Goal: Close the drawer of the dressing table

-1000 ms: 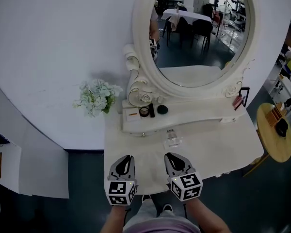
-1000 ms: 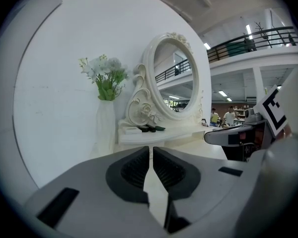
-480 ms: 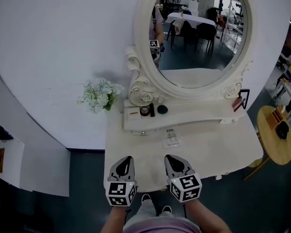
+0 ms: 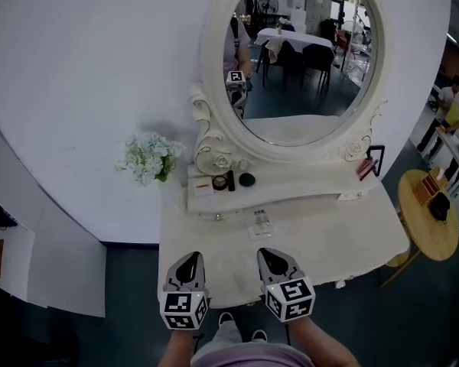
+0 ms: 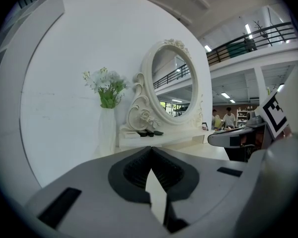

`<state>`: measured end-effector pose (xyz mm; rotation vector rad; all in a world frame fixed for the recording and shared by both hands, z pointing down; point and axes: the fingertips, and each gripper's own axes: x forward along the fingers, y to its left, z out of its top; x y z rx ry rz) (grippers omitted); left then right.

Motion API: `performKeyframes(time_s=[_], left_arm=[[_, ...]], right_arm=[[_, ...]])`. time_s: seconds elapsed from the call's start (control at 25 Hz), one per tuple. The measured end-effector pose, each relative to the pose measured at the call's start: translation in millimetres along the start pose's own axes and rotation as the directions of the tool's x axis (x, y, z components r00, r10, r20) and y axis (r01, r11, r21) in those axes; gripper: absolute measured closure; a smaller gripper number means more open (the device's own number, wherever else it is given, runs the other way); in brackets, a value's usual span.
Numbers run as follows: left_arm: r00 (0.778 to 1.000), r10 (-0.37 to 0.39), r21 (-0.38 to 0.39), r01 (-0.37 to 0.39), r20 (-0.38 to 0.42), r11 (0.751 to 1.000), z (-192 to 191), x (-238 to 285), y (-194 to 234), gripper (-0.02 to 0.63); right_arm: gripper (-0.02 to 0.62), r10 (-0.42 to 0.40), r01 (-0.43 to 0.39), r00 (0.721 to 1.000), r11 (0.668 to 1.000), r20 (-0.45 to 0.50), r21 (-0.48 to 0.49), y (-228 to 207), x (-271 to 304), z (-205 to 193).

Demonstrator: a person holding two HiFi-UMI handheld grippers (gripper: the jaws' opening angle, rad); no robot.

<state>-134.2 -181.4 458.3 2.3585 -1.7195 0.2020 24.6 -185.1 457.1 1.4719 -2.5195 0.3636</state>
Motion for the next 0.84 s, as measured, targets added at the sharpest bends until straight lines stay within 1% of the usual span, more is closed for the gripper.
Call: performKeyframes(time_s=[0.32,0.84], left_arm=[[1.0,0.007,-0.009,-0.007,0.004,1.0,1.3,3.3,1.0,0.604],[1.0,0.002,-0.007,-0.001,0.007,1.0,2.7,4.0,8.5,0.604]], right_arm=[[0.594,-0.014,0.015,1.0,1.0,-0.008,0.005,-6.5,0.3,0.6],[0.594,-0.021,0.021,1.0,1.0,-0.006,0.01,-0.3,6.2,2.1]])
